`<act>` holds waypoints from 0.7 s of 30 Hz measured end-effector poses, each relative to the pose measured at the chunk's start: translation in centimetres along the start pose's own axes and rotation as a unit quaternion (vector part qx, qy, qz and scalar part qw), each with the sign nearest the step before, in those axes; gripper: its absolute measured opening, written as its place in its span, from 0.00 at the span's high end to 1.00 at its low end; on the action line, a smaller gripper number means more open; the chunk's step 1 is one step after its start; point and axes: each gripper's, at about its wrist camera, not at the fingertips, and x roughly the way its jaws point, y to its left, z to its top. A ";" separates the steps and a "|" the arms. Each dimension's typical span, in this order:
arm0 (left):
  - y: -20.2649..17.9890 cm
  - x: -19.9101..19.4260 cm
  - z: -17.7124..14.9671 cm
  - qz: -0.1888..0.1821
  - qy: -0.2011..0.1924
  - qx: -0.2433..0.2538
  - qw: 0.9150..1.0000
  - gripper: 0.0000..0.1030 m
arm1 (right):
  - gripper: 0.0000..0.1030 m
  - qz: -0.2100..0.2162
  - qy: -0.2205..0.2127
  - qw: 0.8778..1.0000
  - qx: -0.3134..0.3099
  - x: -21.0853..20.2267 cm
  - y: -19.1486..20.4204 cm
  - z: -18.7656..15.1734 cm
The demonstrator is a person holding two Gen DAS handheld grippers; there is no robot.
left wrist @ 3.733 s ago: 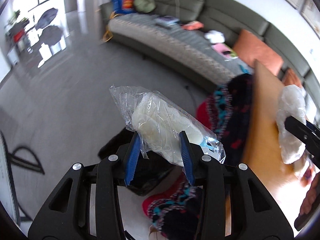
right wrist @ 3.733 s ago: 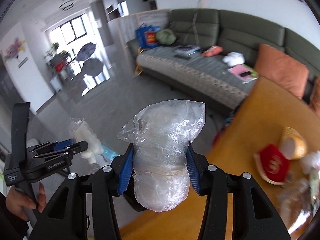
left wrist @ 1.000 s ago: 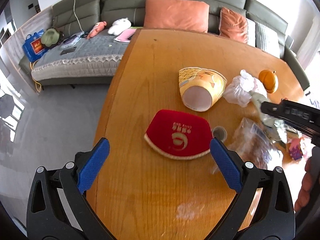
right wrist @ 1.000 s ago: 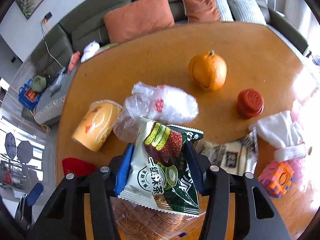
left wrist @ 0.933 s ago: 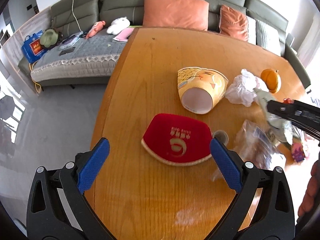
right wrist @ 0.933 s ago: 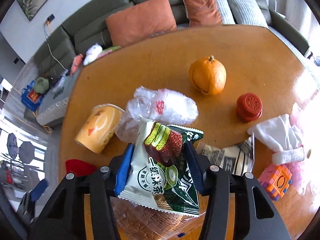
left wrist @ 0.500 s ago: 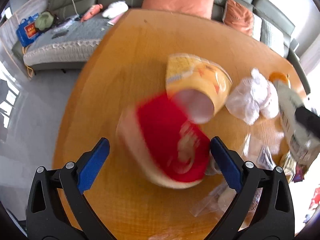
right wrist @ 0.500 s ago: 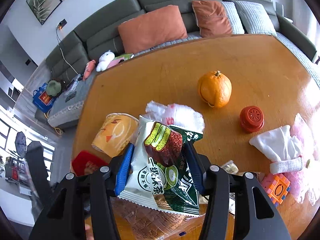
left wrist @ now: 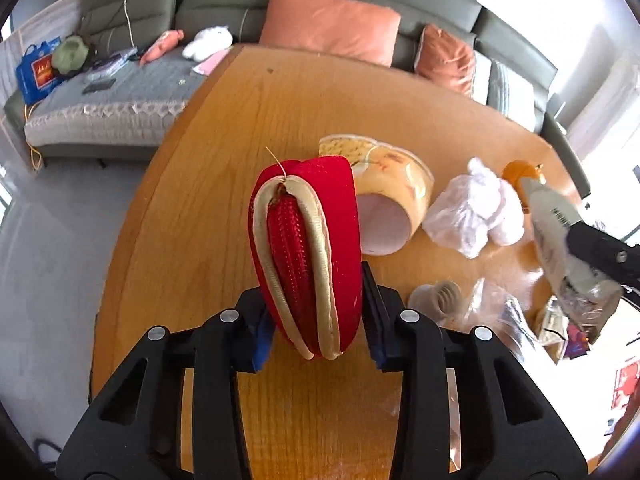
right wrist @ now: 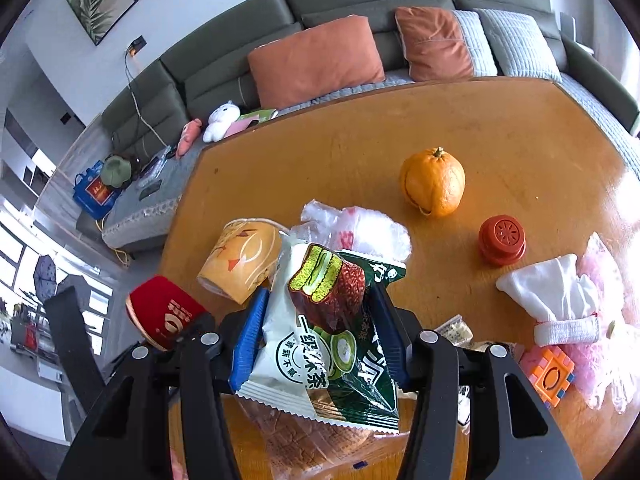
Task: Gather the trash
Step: 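Carry the red cap and snack wrapper to the bin and release both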
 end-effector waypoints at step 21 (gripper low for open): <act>8.4 -11.6 -6.9 0.049 -0.049 -0.052 0.996 0.64 | 0.48 0.053 0.021 0.994 -0.089 -1.5 10.1 -6.1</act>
